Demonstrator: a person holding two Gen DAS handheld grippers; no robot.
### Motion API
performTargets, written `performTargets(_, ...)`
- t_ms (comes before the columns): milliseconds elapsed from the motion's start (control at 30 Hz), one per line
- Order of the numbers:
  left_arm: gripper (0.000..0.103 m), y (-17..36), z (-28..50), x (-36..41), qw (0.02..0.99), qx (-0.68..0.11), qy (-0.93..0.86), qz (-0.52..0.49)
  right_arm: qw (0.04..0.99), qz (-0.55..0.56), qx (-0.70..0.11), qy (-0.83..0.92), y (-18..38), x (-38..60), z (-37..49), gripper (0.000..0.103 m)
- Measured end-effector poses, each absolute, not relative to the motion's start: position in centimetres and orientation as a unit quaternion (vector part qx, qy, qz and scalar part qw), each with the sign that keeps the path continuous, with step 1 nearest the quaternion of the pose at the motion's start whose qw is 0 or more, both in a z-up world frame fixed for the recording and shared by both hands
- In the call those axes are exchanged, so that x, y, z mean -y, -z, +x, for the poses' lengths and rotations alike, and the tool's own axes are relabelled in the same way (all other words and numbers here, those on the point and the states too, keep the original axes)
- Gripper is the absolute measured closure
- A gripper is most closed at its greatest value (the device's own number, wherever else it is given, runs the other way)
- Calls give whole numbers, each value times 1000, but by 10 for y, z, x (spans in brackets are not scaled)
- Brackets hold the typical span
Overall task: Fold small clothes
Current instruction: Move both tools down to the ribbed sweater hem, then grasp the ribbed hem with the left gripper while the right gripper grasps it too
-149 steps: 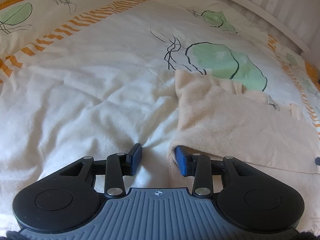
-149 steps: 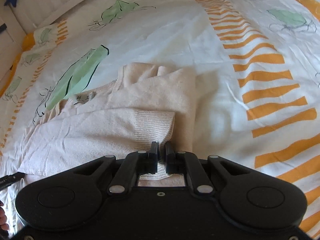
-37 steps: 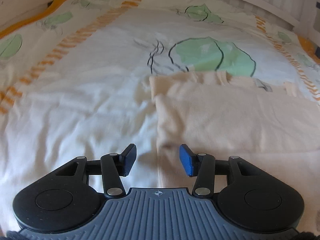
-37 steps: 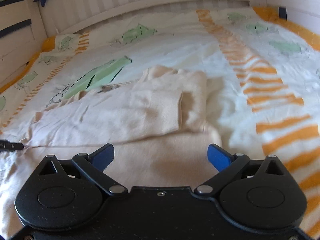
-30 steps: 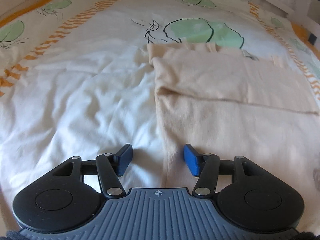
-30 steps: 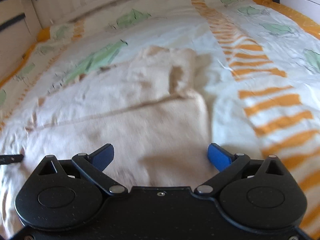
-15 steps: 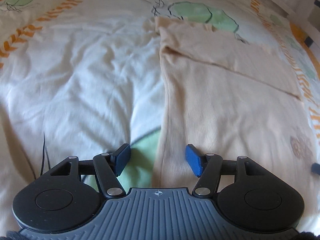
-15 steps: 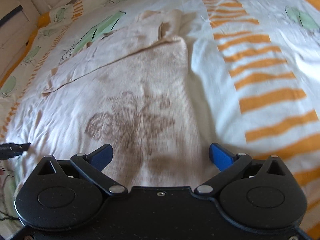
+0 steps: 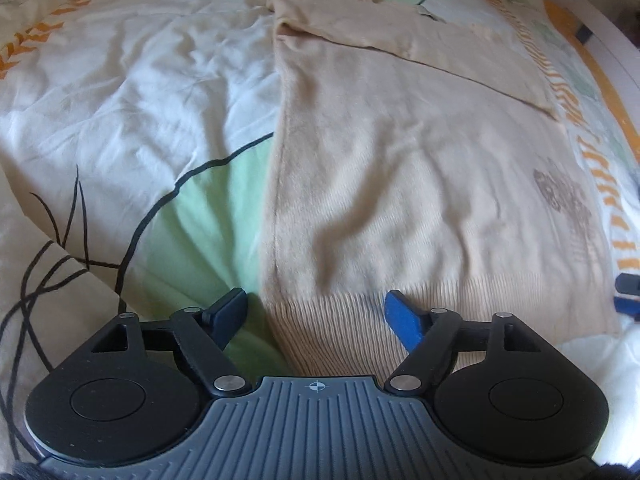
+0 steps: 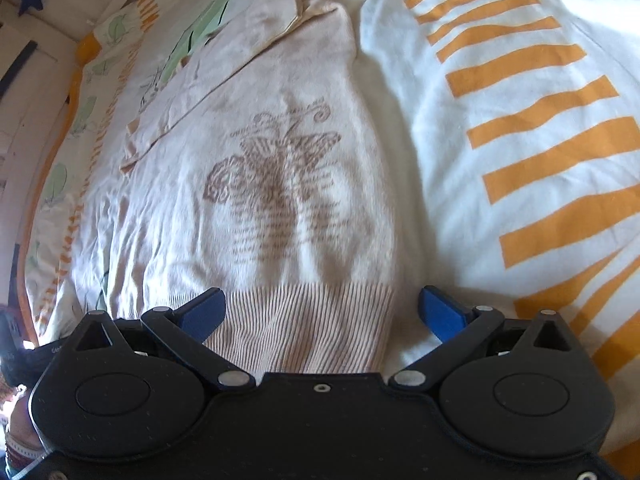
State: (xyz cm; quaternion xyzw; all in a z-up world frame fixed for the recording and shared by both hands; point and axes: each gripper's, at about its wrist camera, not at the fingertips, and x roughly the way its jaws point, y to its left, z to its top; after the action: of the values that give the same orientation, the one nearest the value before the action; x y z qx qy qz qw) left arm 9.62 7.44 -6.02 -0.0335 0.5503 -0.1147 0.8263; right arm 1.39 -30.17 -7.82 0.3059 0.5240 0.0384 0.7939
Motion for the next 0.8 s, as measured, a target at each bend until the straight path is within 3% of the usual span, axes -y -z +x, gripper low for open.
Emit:
performTargets(267,30,61,98,-80,829,-545,117,-52,800,260,-538,-51,79,289,16,0)
performTargets(367,39,60,95,-82,833,-540,111,-54,805,252,-535,-53,77,289,12,3)
performTargets(433,57,58,93,-84,836,-535,107,-60,811,240,-531,-48,74,287,9,24)
performTargets(500,69,57,93,-86,836,-534,107,-68,814,239,-527,-49,73,286,7,62)
performTargets(533,83,56,92,-87,835,-534,108,-74,814,245,-525,-52,74,287,6,68)
performTargets(633,92,56,91,-92,833,-533,111,-100,818,259,-511,-54,72,290,3,76)
performTargets(667,92,55,90,-93,834,-530,110,-108,820,263,-505,-57,71,291,4,82)
performTargets(800,93,48,85,-96,844,-508,111,-136,833,284,-468,-77,59,294,0,86)
